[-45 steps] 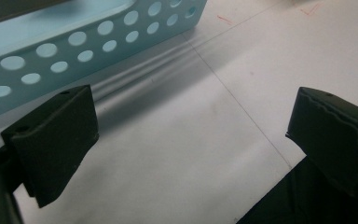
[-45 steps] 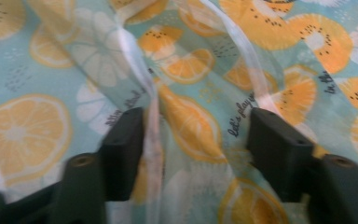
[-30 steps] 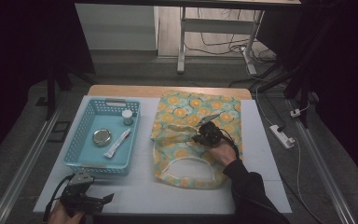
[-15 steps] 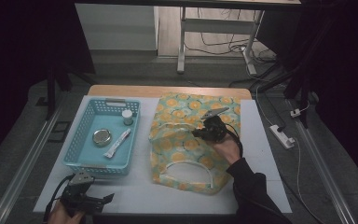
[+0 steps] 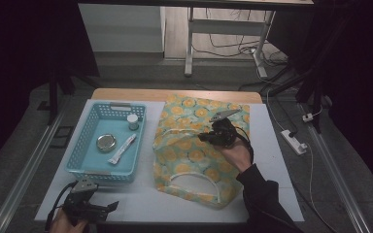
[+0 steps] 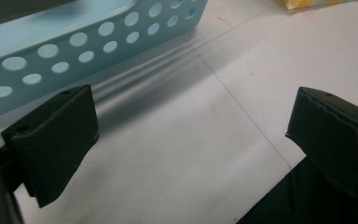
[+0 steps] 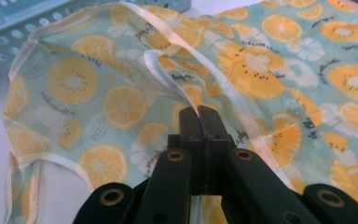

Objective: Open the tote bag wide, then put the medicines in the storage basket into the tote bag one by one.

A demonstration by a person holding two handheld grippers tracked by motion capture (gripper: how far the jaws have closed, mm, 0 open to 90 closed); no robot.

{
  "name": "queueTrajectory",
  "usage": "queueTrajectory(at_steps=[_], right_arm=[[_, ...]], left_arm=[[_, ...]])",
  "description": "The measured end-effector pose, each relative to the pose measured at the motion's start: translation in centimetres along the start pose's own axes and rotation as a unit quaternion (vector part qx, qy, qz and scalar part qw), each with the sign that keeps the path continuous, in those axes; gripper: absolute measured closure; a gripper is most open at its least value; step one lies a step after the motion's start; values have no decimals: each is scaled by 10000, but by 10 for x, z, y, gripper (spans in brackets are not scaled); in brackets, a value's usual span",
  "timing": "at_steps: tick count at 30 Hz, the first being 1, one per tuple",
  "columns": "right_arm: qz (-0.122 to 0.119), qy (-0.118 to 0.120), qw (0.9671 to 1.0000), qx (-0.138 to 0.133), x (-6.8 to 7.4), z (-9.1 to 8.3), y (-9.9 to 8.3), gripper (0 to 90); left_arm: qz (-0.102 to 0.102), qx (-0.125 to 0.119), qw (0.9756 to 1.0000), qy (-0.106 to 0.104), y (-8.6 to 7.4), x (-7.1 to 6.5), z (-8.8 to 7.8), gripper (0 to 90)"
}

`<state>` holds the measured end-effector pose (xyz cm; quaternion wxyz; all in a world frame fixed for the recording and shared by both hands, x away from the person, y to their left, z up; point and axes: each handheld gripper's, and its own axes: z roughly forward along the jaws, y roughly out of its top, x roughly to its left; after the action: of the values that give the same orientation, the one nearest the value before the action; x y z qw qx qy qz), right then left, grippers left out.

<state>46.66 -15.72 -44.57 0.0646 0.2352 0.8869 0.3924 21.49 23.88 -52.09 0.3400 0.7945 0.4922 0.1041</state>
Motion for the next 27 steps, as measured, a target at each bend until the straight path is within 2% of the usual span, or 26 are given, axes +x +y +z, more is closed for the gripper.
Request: queueTrajectory(at_steps=[17, 27], right_arm=[[-71, -70, 9995, -301, 3, -21, 8, 900], [-62, -79, 9997, -239, 2, -20, 8, 900]], left_arm=[[-31, -14, 10000, -8, 0, 0, 0, 22], [-105, -96, 9999, -43, -1, 3, -2, 4]])
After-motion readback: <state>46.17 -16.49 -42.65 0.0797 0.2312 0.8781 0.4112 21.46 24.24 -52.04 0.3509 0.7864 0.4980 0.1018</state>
